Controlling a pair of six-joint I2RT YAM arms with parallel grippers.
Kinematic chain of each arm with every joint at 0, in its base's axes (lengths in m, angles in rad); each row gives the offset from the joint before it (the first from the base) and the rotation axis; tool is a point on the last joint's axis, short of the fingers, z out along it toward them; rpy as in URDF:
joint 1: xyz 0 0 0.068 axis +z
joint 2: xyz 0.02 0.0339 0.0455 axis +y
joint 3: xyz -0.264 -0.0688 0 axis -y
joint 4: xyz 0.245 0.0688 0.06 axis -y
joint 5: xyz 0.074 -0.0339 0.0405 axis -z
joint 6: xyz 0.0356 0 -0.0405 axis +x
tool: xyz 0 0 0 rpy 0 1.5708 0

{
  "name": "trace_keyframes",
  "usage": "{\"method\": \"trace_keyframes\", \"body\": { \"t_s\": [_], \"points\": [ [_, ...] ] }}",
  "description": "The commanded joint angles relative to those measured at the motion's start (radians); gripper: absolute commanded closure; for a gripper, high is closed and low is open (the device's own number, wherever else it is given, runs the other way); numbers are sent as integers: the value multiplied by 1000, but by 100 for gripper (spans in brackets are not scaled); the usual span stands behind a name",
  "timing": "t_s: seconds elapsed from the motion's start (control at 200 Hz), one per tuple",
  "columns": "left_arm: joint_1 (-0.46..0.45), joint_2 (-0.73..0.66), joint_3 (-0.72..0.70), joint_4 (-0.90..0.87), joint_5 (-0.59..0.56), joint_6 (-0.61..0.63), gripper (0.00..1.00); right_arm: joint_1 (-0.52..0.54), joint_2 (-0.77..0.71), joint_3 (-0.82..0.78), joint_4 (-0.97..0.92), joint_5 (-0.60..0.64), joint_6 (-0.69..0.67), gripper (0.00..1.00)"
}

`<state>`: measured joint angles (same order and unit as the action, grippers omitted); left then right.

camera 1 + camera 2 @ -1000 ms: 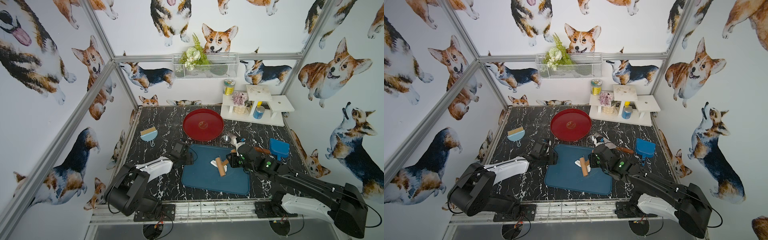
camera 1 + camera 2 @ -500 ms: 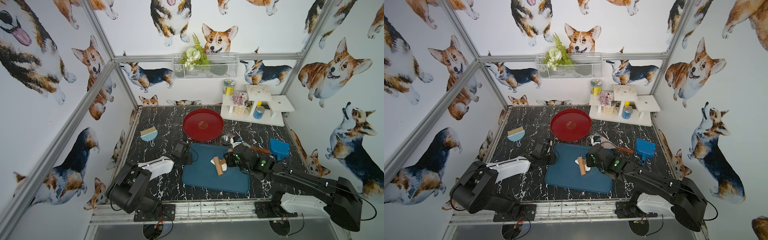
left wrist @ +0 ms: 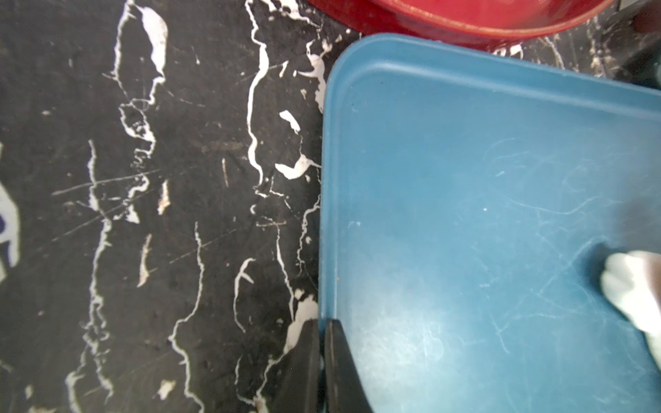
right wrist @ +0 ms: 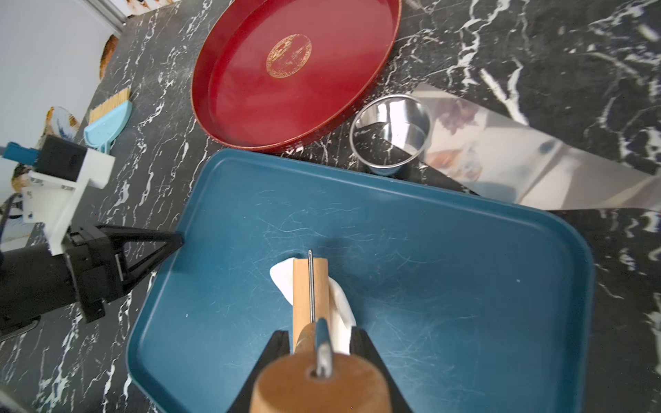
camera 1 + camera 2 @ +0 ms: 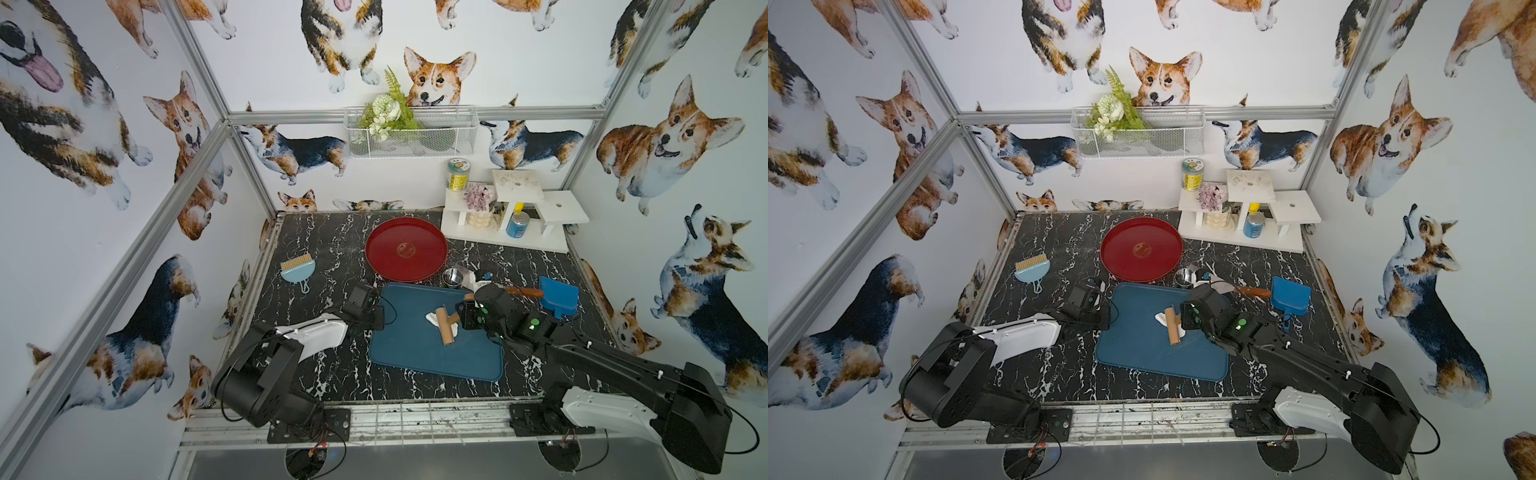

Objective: Roll out the dumpling wrappers from the dough
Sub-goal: Flatten out the dough on the work surface.

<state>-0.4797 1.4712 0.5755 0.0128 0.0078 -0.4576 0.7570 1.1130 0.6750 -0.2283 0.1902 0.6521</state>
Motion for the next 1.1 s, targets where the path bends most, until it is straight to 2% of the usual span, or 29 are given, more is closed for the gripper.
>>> {"method": "trace_keyframes", "body": {
  "t_s": [0.0, 0.175, 0.405, 0.591, 0.751, 1.096],
  "points": [
    [0, -9, -4, -24, -7, -4, 100, 0, 61, 5, -82, -37, -30, 100],
    [0, -32, -17, -37, -22, -13, 100, 4, 126, 30, -103, -51, -27, 100],
    [1, -57, -26, -68, -53, -3, 100, -37, 56, 55, -133, -4, -44, 100],
    [6, -60, -31, -70, -49, -3, 100, -71, 54, 60, -163, -4, -93, 100],
    [10, -78, -36, -75, -55, -2, 100, -67, 103, 50, -135, -68, -91, 100],
    [17, -110, -43, -99, -61, 5, 100, -7, 209, 66, -130, -73, -63, 100]
  ]
}}
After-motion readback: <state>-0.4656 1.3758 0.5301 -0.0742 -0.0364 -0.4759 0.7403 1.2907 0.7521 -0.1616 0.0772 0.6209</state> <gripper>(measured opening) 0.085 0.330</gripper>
